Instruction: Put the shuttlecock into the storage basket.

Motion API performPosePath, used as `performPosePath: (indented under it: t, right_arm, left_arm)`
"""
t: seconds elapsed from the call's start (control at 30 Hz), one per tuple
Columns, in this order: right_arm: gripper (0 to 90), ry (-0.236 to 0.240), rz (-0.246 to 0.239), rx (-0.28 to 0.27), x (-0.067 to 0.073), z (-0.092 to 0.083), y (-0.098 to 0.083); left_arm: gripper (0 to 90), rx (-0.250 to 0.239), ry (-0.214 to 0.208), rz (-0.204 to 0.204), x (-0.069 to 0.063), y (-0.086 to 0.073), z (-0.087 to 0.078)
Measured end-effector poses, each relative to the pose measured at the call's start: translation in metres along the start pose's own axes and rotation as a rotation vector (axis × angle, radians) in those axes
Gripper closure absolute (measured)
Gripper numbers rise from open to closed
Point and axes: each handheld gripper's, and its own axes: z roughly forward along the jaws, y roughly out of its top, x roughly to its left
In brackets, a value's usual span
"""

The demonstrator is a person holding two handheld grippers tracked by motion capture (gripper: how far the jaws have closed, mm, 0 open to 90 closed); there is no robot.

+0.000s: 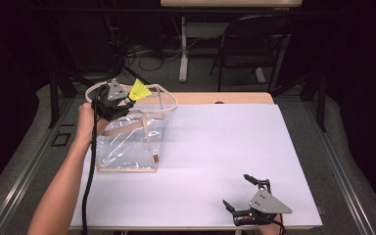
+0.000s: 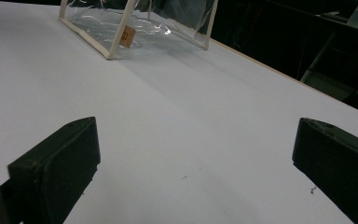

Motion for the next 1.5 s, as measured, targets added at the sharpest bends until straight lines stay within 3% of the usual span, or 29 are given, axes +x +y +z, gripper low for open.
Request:
performPosePath:
  t: [0.97, 1.5]
  right_arm:
    - [0.3, 0.001, 0.000, 0.002, 0.000, 0.000, 0.000]
    - [0.3, 0.000, 0.000, 0.004, 0.000, 0.000, 0.000]
  left_arm:
    - [64.7, 0.059, -0.049, 0.097, 0.002, 0.011, 0.007]
    - [64.6, 0.100, -0.089, 0.114, 0.002, 0.014, 0.012]
